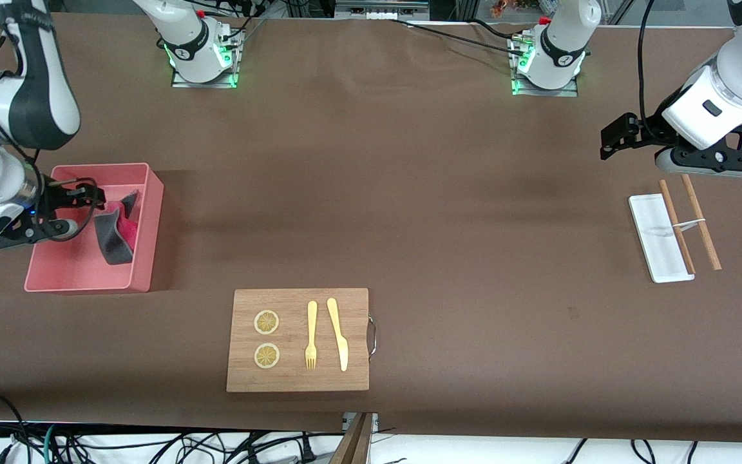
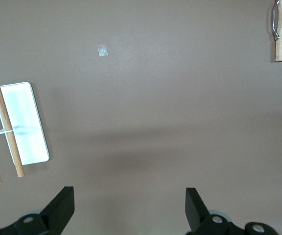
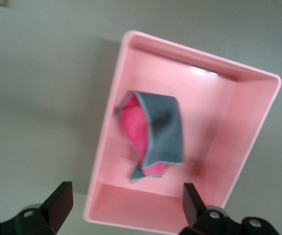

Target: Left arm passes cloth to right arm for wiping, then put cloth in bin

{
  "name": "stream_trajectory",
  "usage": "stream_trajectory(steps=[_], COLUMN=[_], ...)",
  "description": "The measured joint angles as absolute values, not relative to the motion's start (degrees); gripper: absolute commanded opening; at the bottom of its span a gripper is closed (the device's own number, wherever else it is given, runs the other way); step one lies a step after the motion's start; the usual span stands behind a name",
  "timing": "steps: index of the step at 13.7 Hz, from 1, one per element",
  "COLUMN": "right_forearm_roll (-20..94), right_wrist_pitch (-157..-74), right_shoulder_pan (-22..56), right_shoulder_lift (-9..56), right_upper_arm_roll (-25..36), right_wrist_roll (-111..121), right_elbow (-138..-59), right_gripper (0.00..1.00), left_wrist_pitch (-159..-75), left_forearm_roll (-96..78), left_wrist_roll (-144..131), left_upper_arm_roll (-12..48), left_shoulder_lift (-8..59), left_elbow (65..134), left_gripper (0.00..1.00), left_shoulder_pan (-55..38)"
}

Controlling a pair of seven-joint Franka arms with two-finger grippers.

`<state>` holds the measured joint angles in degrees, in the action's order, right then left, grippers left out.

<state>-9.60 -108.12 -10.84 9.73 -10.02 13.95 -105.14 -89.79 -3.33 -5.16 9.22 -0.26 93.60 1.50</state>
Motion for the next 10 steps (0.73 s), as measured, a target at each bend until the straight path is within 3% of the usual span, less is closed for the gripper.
stream_trajectory(steps=[3, 10], right_forearm_roll=[-6.11, -0.37], right_wrist_pitch=[-102.41, -93.86], right_shoulder_pan=[-10.59, -10.42], right_shoulder_lift=[7.54, 0.36], right_upper_arm_roll=[-14.22, -15.23], right_wrist_roll=[7.47, 4.97], right_elbow=[-101.57, -99.09], right_gripper=[0.99, 0.99], left_wrist_pitch=[-89.77, -89.71], left_forearm_roll=[-3.33, -3.33], left_wrist_roll=[-5.16, -5.16], left_upper_arm_roll=[9.22, 9.22], left_shoulder_lift=[-0.26, -0.26], left_elbow=[93.60, 93.60], left_gripper=[1.00, 1.00], left_shoulder_pan=[1.51, 1.52])
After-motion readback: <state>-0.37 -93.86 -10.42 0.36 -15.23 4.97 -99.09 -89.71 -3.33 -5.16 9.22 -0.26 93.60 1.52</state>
